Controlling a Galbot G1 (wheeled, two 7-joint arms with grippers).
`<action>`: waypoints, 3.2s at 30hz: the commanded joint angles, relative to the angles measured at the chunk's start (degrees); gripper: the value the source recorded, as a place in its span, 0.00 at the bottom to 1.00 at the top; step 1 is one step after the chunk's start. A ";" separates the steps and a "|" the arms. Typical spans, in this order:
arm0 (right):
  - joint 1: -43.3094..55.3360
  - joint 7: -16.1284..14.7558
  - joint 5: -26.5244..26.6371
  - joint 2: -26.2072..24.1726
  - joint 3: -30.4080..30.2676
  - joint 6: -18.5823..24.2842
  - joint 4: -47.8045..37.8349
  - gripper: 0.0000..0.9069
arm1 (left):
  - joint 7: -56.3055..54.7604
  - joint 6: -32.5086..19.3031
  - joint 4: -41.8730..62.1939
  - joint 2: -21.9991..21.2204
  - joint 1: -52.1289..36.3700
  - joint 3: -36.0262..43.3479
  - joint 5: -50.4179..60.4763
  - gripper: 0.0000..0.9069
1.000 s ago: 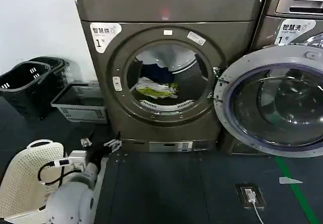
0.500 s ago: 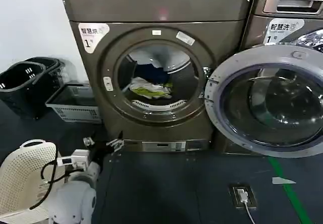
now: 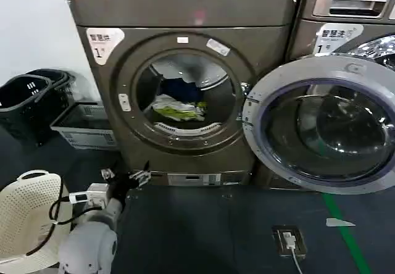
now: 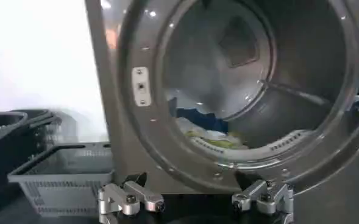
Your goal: Grasp the clothes from the dryer.
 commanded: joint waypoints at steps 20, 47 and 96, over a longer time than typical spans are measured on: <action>0.28 0.54 -0.03 0.15 0.26 0.16 -0.29 1.00 | 0.99 2.81 0.92 0.24 -0.38 -0.33 0.92 1.00; 0.44 6.15 2.79 0.48 1.55 2.21 -1.03 1.00 | 1.40 2.81 0.94 0.13 -0.06 0.01 2.15 1.00; 0.27 6.39 3.00 1.65 1.87 2.49 -1.03 1.00 | 1.66 2.81 1.82 -0.04 -0.45 1.54 2.30 1.00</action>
